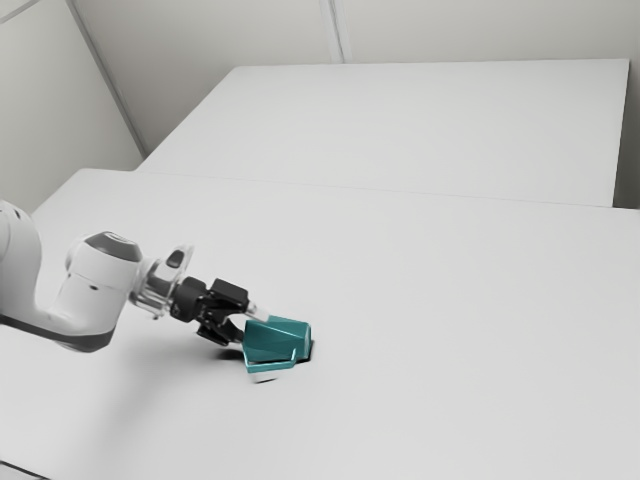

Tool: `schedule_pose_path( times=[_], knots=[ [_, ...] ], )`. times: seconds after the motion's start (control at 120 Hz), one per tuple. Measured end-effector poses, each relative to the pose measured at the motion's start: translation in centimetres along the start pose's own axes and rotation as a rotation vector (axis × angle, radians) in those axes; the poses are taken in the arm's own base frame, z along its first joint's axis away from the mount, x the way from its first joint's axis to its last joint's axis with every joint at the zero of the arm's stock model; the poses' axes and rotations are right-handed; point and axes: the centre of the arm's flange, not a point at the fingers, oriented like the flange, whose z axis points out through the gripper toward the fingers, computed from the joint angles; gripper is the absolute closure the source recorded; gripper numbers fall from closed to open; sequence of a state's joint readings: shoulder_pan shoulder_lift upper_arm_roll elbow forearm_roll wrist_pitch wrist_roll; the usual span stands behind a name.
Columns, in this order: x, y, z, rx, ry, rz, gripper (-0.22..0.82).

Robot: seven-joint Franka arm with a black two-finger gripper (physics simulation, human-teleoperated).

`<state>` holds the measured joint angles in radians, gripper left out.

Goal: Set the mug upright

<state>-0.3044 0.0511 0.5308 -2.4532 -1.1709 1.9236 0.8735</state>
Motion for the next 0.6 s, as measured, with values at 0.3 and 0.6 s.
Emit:
schedule_pose_path(
  times=[0.3,0.6],
  knots=[
    [0.20,-0.06,0.41,-0.011,0.011,0.004,0.35],
    [0.17,0.04,0.58,-0.020,0.013,0.011,0.59]
  ],
)
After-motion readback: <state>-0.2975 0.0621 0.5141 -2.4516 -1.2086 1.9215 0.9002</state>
